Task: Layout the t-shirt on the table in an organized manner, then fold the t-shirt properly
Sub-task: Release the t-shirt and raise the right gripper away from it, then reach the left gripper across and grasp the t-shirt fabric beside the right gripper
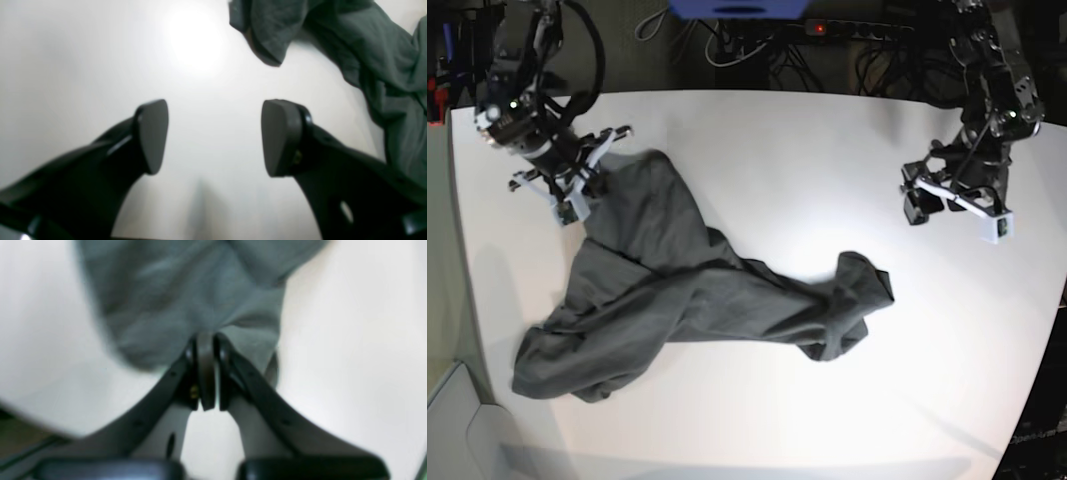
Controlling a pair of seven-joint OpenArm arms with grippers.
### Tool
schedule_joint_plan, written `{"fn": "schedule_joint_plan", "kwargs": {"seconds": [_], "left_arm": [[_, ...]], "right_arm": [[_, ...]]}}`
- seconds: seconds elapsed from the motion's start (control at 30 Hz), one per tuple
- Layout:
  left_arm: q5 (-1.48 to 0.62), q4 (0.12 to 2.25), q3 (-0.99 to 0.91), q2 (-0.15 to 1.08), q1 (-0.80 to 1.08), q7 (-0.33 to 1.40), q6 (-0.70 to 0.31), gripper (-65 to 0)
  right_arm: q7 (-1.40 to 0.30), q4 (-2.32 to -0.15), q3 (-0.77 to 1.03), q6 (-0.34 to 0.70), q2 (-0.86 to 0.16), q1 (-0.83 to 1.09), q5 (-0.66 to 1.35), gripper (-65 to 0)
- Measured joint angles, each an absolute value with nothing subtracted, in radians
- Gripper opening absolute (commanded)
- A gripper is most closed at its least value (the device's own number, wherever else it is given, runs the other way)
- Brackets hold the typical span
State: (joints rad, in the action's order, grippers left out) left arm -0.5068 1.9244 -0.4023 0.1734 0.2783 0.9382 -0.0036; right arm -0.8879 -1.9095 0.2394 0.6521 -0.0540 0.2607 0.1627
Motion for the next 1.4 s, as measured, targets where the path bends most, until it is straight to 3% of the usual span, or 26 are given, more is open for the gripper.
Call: {"fn": "schedule_joint_plan", "kwargs": {"seconds": [0.07,0.47,0.7,0.97,1.17,1.4], "left_arm": [[-0.506,1.924,-0.403,0.173,0.279,0.938,-0.003,-22.3],[-0.593,1.976,-0.275,0.153,0.266,0.937,-0.003,-22.3],[-0.596,1.969,-0.136,0.144,0.213,0.931,0.005,-22.3],[-0.59,1.798,0.019,0.031,0.094,0.931,0.008,-22.3],[-0.589,1.6,0.123,-0.019,0.036,0.912,0.011,-22.3],[-0.589,1.439,0.277,-0.04,-0.005,0.725,0.016,-22.3]], "right_arm": [[-0.897,-1.951,0.211,0.694,-0.027,0.289,0.159,-65.0],[-0.929,-1.974,-0.023,0.695,0.001,0.375,0.164,-65.0],[-0.941,-1.974,0.063,0.695,-0.028,0.34,0.161,-64.2],[-1.198,-1.975,0.101,0.695,-0.148,0.206,0.163,-45.9],[-1.241,-1.976,0.28,0.695,-0.155,0.142,0.164,-45.1],[-1.237,-1.977,0.325,0.695,-0.203,0.118,0.168,-45.0]]}}
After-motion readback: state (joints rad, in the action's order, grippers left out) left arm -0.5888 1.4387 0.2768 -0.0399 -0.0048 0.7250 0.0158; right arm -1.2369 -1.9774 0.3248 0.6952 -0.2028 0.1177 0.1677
